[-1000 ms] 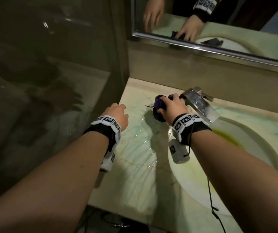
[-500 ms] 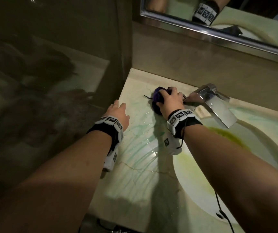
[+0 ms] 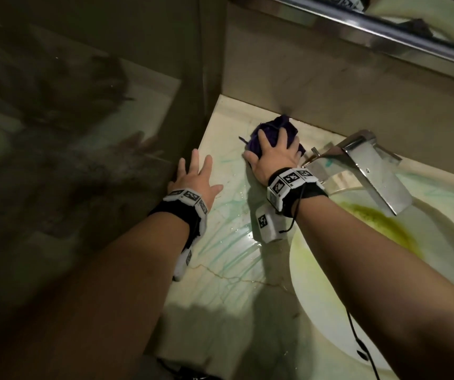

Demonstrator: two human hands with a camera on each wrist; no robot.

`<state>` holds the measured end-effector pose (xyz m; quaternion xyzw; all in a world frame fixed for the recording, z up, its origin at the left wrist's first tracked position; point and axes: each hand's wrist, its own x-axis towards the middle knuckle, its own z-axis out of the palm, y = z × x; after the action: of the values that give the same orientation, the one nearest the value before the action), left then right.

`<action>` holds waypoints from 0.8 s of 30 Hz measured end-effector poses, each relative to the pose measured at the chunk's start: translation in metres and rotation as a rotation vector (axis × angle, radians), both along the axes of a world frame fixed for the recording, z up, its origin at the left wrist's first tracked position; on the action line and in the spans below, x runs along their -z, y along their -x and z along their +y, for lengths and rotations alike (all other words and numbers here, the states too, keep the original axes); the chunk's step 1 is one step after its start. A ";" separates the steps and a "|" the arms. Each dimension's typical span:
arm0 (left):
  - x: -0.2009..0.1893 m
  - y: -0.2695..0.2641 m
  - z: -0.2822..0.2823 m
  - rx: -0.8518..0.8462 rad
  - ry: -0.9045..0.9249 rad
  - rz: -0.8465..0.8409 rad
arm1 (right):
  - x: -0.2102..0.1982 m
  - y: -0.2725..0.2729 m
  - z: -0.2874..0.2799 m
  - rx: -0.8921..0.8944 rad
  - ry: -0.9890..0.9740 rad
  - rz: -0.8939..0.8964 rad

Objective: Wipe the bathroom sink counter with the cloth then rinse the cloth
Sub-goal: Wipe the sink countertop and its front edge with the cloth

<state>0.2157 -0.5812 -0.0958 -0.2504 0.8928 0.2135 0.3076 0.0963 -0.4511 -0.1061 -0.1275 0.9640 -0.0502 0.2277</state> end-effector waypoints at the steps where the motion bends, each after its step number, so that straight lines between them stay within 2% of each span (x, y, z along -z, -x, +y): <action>1: -0.001 0.001 0.000 0.000 -0.005 -0.005 | -0.001 0.001 -0.001 -0.010 -0.001 -0.009; 12: 0.003 0.001 0.000 0.002 -0.020 0.014 | -0.007 -0.006 -0.019 -0.203 0.002 -0.070; 18: -0.001 -0.001 -0.004 0.065 0.012 -0.009 | -0.008 -0.041 -0.003 -0.331 -0.009 -0.069; 21: 0.002 -0.007 -0.006 0.089 0.020 -0.008 | -0.006 -0.041 0.023 -0.320 -0.022 -0.045; 24: 0.007 -0.014 -0.004 0.110 0.036 0.004 | -0.006 -0.023 0.029 -0.224 -0.041 -0.060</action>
<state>0.2297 -0.5851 -0.1025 -0.2059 0.9095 0.1808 0.3126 0.1190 -0.4217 -0.1006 -0.2280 0.9373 -0.0088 0.2634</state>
